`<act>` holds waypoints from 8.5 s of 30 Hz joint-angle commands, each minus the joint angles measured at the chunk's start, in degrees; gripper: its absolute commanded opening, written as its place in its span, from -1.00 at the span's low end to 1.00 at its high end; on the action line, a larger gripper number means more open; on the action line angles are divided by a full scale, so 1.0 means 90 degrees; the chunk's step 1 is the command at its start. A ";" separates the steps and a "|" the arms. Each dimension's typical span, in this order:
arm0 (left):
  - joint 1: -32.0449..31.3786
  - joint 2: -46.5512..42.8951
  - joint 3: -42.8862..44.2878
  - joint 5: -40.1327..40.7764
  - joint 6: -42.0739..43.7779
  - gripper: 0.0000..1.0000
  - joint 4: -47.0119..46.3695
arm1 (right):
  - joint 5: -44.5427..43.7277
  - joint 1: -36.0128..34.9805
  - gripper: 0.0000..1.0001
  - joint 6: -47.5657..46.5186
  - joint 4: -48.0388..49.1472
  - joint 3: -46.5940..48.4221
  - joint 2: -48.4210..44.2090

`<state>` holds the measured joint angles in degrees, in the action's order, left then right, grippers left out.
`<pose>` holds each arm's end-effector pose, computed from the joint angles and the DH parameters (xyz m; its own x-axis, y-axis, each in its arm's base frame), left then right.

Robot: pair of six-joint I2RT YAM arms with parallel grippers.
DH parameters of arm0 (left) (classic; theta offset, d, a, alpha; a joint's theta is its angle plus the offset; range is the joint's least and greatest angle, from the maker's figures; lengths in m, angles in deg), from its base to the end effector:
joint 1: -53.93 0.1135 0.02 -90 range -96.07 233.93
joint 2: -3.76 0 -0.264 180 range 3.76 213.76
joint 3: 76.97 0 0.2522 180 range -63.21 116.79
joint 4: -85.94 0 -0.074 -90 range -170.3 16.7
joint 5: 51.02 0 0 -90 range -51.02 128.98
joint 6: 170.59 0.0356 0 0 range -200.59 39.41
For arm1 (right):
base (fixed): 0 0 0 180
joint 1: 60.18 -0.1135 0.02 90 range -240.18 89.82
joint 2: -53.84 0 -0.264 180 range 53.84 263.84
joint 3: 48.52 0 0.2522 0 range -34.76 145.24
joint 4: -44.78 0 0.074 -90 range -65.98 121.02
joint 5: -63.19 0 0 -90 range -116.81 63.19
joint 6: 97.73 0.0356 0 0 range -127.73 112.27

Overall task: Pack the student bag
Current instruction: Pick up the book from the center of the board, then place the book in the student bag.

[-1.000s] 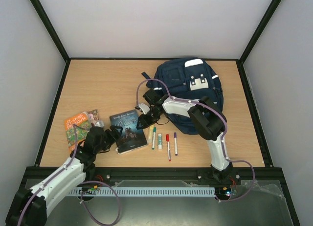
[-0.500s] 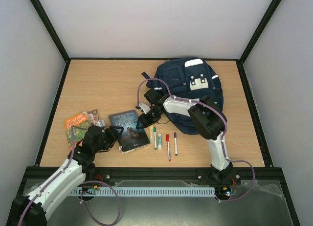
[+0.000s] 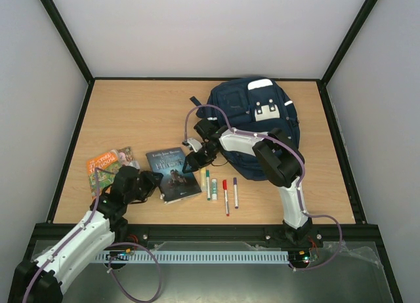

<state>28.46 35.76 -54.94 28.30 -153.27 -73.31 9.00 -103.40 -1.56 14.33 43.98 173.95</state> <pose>0.1219 -0.0654 0.1541 -0.6780 -0.7161 -0.1656 -0.2717 0.4534 -0.8489 0.2993 0.3099 0.1377 -0.6988 -0.5370 -0.4726 -0.7099 0.4393 0.5505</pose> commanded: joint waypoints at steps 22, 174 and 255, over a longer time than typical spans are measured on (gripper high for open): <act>-0.0021 0.0961 0.2780 -0.0238 0.1570 -0.95 -0.1186 | 0.0066 0.1949 0.55 -0.0888 -0.1466 -0.0397 -0.3854; -0.3688 1.1925 1.2246 -0.0087 0.7435 -0.42 0.2167 | -0.1062 0.8481 -0.98 -0.3504 -0.2931 -0.2483 -0.6453; -0.2492 0.9585 1.2460 0.1772 0.6478 -0.95 0.0585 | 0.3134 0.6308 -0.98 -0.1317 -0.5062 -0.1934 -0.4789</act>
<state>7.41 129.01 56.73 44.98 -96.86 -61.99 30.37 -46.33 -14.85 -32.40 26.47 130.67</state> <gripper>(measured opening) 0.047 0.186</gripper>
